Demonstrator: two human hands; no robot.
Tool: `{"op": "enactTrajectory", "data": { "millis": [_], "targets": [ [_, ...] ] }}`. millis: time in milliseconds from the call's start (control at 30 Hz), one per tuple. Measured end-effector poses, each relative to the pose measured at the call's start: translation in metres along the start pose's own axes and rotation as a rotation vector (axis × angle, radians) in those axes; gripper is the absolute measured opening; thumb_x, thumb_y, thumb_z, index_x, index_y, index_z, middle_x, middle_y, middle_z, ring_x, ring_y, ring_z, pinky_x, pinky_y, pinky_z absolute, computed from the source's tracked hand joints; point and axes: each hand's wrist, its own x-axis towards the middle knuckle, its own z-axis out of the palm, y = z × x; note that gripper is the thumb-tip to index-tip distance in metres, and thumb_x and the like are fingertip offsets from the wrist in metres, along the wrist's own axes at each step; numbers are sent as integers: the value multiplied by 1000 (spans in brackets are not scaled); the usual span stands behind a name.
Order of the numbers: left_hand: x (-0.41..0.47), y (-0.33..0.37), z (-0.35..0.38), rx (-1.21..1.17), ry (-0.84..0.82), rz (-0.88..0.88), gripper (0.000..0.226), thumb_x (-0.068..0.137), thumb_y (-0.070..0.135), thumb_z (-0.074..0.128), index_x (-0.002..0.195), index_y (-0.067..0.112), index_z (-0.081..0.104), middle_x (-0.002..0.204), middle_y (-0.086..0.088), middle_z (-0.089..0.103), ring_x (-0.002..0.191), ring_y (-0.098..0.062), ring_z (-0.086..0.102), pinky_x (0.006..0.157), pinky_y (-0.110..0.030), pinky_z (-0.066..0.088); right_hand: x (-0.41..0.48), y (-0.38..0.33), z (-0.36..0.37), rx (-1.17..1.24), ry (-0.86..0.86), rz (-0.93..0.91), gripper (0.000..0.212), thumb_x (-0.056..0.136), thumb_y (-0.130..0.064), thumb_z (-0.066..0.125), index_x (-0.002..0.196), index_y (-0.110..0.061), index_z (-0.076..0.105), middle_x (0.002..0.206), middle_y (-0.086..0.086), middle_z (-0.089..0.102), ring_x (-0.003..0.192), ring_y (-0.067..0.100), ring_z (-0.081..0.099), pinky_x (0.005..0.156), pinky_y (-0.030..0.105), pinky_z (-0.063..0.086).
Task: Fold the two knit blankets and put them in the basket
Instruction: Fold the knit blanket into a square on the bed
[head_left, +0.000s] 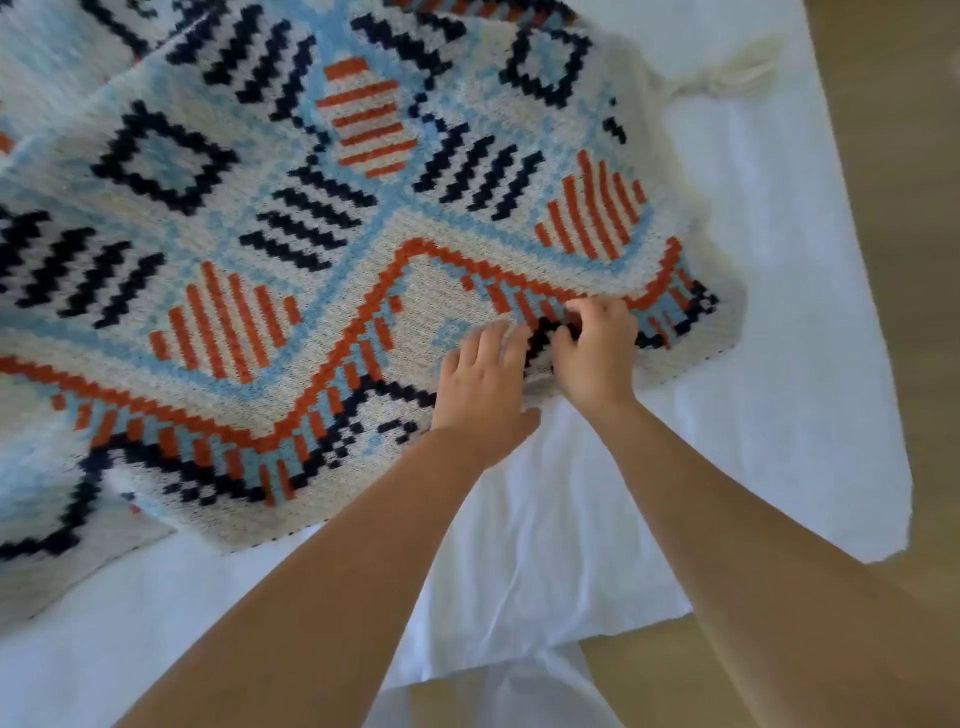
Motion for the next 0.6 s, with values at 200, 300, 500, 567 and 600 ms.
{"op": "enactTrajectory", "data": {
  "millis": [200, 300, 500, 567, 600],
  "targets": [
    [43, 39, 30, 222, -85, -34, 64, 96, 41, 45, 148, 25, 11, 158, -9, 1, 144, -32, 5, 113, -51, 17, 48, 64, -32, -243, 29, 141, 98, 75, -56, 67, 148, -18, 14, 154, 19, 12, 142, 35, 8, 116, 47, 10],
    [50, 45, 30, 160, 48, -70, 34, 98, 18, 43, 132, 20, 43, 152, -7, 27, 138, -30, 22, 108, -47, 25, 61, 80, -37, -259, -62, 201, 124, 62, -78, 59, 149, -21, -8, 157, 15, -6, 145, 31, -8, 115, 48, -5],
    [57, 74, 14, -142, 185, -235, 15, 98, 11, 33, 105, 8, 46, 74, -5, 52, 67, -22, 49, 53, -28, 35, 79, 101, -59, -56, 39, 399, 116, 68, -73, 58, 149, -15, 0, 158, 12, 3, 145, 28, 1, 114, 53, 1],
    [57, 82, 12, -214, 182, -213, 11, 98, 15, 32, 94, 11, 42, 63, -1, 47, 56, -21, 45, 45, -27, 30, 84, 102, -71, -93, 21, 378, 88, 73, -63, 61, 138, -11, 32, 139, 12, 39, 131, 31, 32, 106, 47, 27],
    [57, 87, 13, -243, 158, -202, 10, 97, 18, 34, 91, 12, 39, 60, 0, 44, 55, -21, 44, 46, -27, 30, 85, 100, -78, -59, -19, 300, 60, 76, -53, 63, 117, -12, 47, 112, 7, 53, 112, 29, 46, 92, 39, 37]
  ]
}}
